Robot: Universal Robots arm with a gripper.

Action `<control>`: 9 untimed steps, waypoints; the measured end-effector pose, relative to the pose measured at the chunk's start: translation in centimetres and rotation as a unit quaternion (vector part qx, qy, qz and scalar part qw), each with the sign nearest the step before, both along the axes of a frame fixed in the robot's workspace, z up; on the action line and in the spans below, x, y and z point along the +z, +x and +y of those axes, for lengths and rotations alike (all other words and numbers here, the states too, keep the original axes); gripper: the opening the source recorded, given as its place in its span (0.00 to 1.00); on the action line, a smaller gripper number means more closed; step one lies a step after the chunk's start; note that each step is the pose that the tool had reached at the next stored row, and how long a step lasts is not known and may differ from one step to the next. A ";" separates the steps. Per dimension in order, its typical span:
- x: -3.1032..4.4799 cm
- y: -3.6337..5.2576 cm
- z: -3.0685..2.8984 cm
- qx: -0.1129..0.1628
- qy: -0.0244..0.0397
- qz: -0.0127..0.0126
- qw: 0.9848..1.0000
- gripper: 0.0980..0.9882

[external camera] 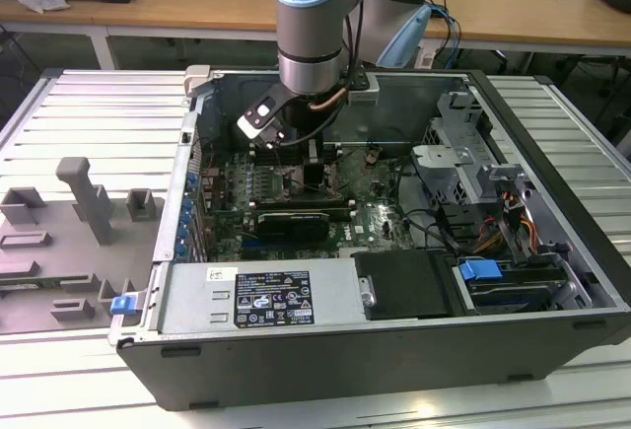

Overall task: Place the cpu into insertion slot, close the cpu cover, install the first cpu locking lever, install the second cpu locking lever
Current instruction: 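Place the cpu into insertion slot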

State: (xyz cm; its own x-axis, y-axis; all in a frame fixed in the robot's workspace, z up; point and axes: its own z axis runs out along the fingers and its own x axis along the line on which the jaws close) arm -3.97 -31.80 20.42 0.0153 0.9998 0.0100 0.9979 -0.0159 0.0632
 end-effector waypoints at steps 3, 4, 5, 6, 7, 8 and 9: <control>-0.11 0.05 0.00 -0.003 0.000 0.000 1.000 0.50; -0.15 0.06 0.01 -0.003 0.000 0.000 1.000 0.50; -0.19 0.06 0.01 -0.003 0.000 0.000 1.000 0.50; -0.25 0.06 0.00 -0.003 0.000 0.000 1.000 0.50; -0.29 0.06 0.00 -0.003 0.000 0.000 1.000 0.50; -0.38 0.06 0.00 -0.003 -0.001 0.000 1.000 0.50; -0.40 0.06 0.00 -0.003 -0.001 0.000 1.000 0.50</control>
State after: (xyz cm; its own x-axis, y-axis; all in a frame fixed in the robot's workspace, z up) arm -3.91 -31.80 20.02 0.0218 0.9997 0.0087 0.9978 -0.0223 0.0632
